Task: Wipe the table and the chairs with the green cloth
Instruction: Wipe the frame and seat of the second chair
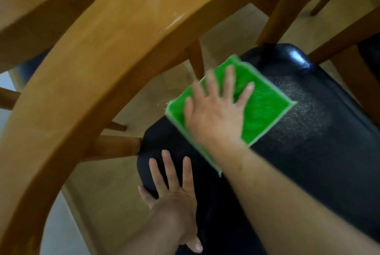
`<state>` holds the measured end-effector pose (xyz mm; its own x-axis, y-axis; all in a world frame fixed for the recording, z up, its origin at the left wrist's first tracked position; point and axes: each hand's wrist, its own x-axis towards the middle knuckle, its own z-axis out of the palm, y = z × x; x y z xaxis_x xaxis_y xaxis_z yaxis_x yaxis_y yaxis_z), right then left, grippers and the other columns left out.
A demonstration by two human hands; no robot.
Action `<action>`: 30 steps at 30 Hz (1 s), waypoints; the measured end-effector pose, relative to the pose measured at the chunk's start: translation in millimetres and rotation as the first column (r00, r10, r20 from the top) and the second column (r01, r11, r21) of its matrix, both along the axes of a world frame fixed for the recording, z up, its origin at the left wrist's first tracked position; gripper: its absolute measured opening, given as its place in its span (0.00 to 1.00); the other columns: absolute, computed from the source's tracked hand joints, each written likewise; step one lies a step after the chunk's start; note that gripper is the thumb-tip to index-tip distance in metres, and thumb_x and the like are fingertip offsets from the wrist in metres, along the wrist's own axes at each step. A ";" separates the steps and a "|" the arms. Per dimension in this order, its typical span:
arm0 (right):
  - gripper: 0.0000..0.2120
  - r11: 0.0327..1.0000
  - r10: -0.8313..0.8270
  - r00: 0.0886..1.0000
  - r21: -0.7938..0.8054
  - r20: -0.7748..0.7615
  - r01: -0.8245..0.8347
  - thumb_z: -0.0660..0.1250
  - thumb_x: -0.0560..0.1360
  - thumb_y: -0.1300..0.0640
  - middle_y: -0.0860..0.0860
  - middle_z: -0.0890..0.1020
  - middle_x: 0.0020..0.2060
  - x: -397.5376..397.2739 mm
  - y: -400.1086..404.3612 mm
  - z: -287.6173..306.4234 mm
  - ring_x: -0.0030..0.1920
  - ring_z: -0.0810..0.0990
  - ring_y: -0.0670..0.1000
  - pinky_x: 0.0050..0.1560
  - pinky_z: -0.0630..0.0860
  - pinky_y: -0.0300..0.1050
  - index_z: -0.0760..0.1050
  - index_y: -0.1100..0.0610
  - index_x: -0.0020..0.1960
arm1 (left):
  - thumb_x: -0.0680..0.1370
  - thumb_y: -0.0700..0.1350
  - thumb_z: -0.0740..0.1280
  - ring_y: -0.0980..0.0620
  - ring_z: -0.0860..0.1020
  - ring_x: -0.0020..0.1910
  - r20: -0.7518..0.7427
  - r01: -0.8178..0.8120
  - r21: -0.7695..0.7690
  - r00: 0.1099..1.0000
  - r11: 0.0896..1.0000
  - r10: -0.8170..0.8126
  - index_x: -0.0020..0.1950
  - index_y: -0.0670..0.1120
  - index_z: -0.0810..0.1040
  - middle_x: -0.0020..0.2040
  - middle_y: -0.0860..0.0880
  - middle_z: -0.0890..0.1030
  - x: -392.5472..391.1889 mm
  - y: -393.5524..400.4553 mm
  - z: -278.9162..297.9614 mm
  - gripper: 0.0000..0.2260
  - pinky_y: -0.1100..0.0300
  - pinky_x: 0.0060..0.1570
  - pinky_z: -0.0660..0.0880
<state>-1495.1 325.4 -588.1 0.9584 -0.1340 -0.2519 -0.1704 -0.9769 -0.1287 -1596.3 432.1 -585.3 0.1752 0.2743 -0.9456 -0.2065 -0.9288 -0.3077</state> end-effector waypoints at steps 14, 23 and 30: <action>0.30 0.978 -0.210 0.971 0.015 0.117 0.209 0.47 0.77 0.34 0.55 0.68 0.71 -0.7 -150.7 3.4 0.71 0.65 0.60 0.69 0.62 0.64 0.61 0.48 0.73 | 0.56 0.56 0.83 0.32 0.10 0.42 -0.030 -0.019 -0.056 0.999 0.998 0.017 0.42 0.50 0.07 0.49 0.38 0.09 1.6 -1.2 8.8 0.74 0.24 0.60 0.36; 0.33 0.721 -0.689 0.724 -0.068 0.036 0.690 0.44 0.78 0.39 0.62 0.58 0.76 -0.1 -123.5 0.1 0.75 0.53 0.66 0.69 0.48 0.72 0.55 0.57 0.77 | 0.53 0.58 0.83 0.31 0.11 0.46 -0.021 0.013 -0.047 1.000 0.999 -0.014 0.43 0.49 0.07 0.51 0.38 0.09 0.1 -1.0 5.8 0.75 0.23 0.57 0.35; 0.25 0.971 0.199 0.979 0.124 0.036 -0.202 0.47 0.80 0.43 0.54 0.60 0.76 -19.7 35.3 3.6 0.77 0.41 0.62 0.65 0.27 0.71 0.64 0.48 0.74 | 0.58 0.62 0.80 0.28 0.12 0.37 -0.150 0.062 0.029 0.987 0.998 -0.057 0.32 0.43 0.09 0.40 0.35 0.09 10.6 -3.2 8.0 0.71 0.24 0.62 0.39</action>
